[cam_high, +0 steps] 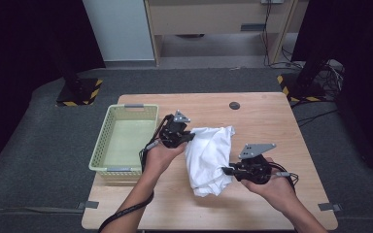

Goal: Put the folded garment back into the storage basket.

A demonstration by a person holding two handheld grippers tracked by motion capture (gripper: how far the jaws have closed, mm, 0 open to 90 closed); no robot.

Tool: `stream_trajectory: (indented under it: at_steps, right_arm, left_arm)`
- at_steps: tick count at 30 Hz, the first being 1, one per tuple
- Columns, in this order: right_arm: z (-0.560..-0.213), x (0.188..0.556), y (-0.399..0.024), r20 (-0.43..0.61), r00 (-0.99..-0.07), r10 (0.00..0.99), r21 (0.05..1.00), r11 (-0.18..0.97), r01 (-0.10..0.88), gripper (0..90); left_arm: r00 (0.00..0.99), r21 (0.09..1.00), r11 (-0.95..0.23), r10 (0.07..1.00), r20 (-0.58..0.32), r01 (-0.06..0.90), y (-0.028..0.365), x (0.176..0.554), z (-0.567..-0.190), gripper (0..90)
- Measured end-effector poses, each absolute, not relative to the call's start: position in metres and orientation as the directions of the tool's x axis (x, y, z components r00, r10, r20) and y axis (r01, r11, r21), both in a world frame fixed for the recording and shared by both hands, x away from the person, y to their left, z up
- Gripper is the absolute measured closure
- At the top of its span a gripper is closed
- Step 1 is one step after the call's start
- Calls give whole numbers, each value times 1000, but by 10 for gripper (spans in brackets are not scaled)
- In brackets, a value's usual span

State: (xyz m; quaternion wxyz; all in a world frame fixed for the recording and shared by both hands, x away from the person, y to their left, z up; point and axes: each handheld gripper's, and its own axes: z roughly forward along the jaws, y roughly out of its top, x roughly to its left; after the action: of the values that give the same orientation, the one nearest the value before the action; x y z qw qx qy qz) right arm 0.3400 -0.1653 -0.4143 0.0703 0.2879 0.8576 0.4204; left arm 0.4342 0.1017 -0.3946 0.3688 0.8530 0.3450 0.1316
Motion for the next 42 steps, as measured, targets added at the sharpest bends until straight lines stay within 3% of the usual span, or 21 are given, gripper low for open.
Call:
stream_trajectory:
  at_steps: [42]
  right_arm:
    - [-392, 366, -119, 111, -846, 522, 771, 492, 404, 809]
  left_arm:
    - [705, 725, -467, 709, -34, 505, 149, 454, -378, 835]
